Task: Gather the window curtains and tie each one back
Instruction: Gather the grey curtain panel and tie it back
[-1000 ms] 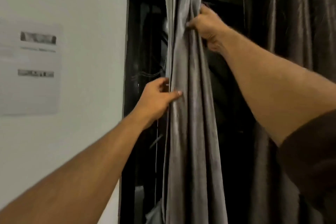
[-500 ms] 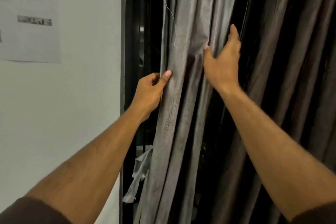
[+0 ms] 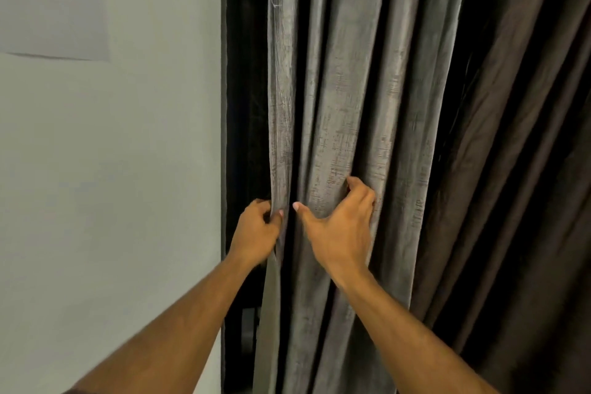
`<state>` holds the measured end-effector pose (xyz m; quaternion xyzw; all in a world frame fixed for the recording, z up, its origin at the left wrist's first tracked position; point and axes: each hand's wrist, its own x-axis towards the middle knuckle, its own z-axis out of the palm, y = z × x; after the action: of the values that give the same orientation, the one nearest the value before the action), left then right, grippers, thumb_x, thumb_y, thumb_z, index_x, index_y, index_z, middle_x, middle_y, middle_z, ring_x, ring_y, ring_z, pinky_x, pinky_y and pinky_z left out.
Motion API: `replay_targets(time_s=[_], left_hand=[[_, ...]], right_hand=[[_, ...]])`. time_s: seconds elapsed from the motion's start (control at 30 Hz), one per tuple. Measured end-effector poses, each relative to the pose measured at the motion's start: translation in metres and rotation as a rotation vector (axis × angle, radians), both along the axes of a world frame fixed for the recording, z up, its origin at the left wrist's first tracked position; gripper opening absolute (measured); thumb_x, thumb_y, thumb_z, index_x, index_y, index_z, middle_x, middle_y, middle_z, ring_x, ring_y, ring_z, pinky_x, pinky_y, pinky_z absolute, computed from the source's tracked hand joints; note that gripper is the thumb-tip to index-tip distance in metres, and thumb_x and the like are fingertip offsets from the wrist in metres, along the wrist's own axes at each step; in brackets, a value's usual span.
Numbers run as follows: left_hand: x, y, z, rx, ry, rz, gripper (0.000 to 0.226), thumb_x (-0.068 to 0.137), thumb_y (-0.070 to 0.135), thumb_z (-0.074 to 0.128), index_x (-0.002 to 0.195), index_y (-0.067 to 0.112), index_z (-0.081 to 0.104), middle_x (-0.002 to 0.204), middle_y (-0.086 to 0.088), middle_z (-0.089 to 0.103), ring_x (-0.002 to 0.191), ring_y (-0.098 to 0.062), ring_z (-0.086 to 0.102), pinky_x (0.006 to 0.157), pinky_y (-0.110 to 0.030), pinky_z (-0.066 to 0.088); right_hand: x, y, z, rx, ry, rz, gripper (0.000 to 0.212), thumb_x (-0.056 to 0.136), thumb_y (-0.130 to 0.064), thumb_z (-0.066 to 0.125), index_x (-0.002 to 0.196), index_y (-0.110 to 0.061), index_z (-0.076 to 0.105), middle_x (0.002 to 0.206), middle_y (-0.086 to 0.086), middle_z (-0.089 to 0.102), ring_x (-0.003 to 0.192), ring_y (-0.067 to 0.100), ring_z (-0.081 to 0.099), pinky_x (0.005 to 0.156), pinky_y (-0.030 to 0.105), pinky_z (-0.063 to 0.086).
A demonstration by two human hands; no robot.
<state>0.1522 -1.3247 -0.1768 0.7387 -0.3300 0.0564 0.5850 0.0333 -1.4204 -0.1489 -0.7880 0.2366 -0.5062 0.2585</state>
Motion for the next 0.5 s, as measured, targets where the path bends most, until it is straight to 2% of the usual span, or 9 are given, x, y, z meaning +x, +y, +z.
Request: replay_targets(time_s=[0.07,0.17,0.23,0.3,0.37,0.43,0.5], left_hand=[[-0.005,0.000,-0.002,-0.027,0.026,-0.060,0.018,0.104,0.018,0.054,0.102,0.028,0.069,0.093,0.002,0.072,0.077,-0.010,0.070,0.067,-0.021,0.051],[-0.016,-0.003,-0.001,-0.040,0.037,-0.144,0.032,0.105,0.013,0.048,0.123,0.034,0.063,0.108,0.016,0.073,0.095,0.003,0.069,0.078,-0.013,0.052],[-0.021,-0.007,-0.001,-0.033,0.038,-0.187,0.044,0.104,0.006,0.046,0.134,0.035,0.058,0.117,0.017,0.071,0.102,0.003,0.068,0.087,-0.015,0.054],[-0.026,-0.009,0.000,-0.030,0.039,-0.201,0.051,0.102,0.001,0.044,0.139,0.034,0.054,0.122,0.017,0.069,0.106,0.006,0.065,0.089,-0.010,0.051],[-0.030,-0.010,-0.001,-0.049,0.018,-0.174,0.055,0.100,-0.001,0.045,0.142,0.033,0.051,0.122,0.019,0.066,0.108,0.010,0.062,0.087,-0.004,0.047],[-0.030,-0.010,-0.002,-0.074,0.006,-0.154,0.056,0.100,-0.001,0.048,0.146,0.031,0.048,0.121,0.020,0.065,0.107,0.011,0.061,0.088,-0.005,0.049],[-0.026,-0.011,-0.002,-0.081,0.010,-0.142,0.060,0.100,-0.002,0.048,0.151,0.029,0.043,0.122,0.019,0.064,0.104,0.012,0.062,0.090,-0.010,0.052]], right_hand=[[0.002,-0.005,0.004,0.105,0.023,0.029,0.086,0.079,-0.053,0.082,0.144,-0.018,0.037,0.127,-0.005,0.051,0.122,0.017,0.050,0.088,0.033,0.051],[0.007,-0.011,0.006,0.173,0.008,0.137,0.043,0.092,-0.041,0.074,0.125,-0.021,0.055,0.094,-0.015,0.060,0.094,0.012,0.063,0.074,0.028,0.051],[0.012,-0.011,0.005,0.109,0.021,0.149,0.017,0.099,-0.031,0.067,0.112,-0.021,0.063,0.098,-0.013,0.063,0.093,0.012,0.066,0.079,0.033,0.056],[0.017,-0.012,0.003,0.093,0.023,0.119,0.013,0.101,-0.025,0.061,0.113,-0.020,0.065,0.105,-0.009,0.065,0.095,0.013,0.066,0.083,0.036,0.057],[0.018,-0.017,0.002,0.149,-0.020,0.099,0.011,0.102,-0.021,0.057,0.111,-0.019,0.063,0.097,-0.006,0.068,0.087,0.016,0.067,0.078,0.040,0.057],[0.016,-0.021,0.003,0.184,-0.058,0.099,0.013,0.102,-0.017,0.055,0.114,-0.018,0.057,0.093,-0.006,0.068,0.084,0.019,0.069,0.074,0.041,0.057],[0.014,-0.021,0.002,0.088,-0.123,0.049,0.031,0.101,-0.011,0.056,0.129,-0.017,0.047,0.119,-0.004,0.063,0.095,0.019,0.068,0.072,0.030,0.055]])
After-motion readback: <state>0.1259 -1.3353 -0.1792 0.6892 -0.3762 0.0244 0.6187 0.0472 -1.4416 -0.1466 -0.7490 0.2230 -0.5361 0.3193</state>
